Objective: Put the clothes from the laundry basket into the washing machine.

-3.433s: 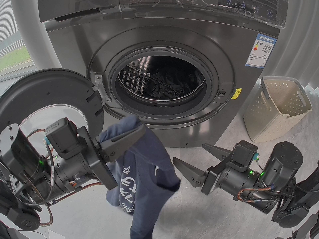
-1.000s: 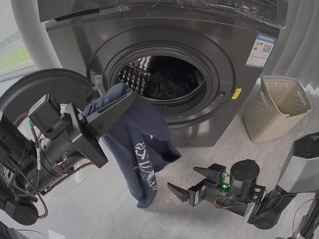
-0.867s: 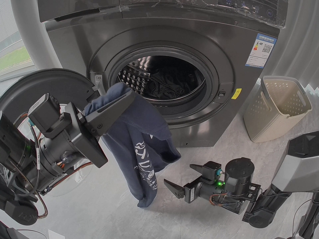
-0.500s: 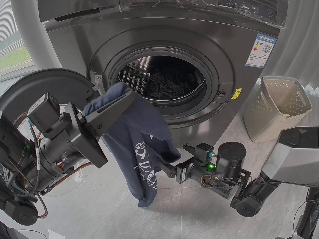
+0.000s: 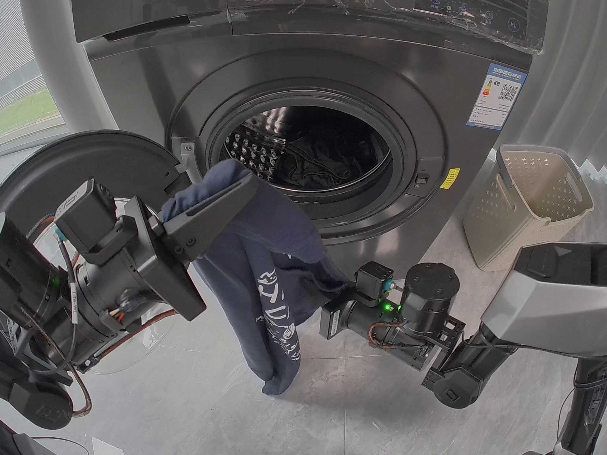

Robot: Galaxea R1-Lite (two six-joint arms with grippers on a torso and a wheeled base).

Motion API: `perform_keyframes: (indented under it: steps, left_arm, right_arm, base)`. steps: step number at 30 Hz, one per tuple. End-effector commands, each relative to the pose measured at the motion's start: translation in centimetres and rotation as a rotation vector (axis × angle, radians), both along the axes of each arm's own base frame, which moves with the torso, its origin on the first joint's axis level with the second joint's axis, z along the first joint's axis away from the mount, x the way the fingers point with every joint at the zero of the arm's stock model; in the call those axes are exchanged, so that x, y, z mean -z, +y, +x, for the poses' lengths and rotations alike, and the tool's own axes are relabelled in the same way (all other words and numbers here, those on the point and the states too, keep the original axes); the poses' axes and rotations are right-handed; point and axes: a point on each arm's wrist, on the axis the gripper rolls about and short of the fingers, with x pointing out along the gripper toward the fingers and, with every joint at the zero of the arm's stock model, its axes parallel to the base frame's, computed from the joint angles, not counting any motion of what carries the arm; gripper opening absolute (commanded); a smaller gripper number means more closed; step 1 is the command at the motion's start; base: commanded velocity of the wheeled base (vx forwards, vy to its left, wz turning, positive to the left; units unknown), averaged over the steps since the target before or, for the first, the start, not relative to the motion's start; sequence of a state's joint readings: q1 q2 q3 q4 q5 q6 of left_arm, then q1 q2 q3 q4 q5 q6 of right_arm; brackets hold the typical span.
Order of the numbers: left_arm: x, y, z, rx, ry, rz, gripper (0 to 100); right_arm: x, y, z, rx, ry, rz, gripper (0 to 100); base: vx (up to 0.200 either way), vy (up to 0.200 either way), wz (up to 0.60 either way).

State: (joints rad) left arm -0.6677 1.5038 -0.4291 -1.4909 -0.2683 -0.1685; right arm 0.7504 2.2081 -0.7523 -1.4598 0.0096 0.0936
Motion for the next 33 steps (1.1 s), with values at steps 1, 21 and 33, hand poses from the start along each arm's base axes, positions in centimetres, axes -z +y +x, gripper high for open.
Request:
perform_keyframes:
  steps: [1,21,33]
  left_arm:
    - [0.1,0.0,0.2,-0.003,0.012,-0.001,0]
    - [-0.7,1.9,0.6,-0.085,0.009,-0.046,0]
    - [-0.3,2.1,0.4,-0.097,0.028,-0.035,0]
  right_arm:
    - [-2.0,-0.9,-0.6,0.008,-0.030,0.030,0]
    - [-13.2,-10.8,-7.6,0.163,-0.234,0.221,0]
    - [-17.2,-11.4,-8.0,0.171,-0.352,0.325,0]
  base:
    - [0.000,0.000,0.00]
    - [0.000,0.000,0.00]
    - [0.000,0.000,0.00]
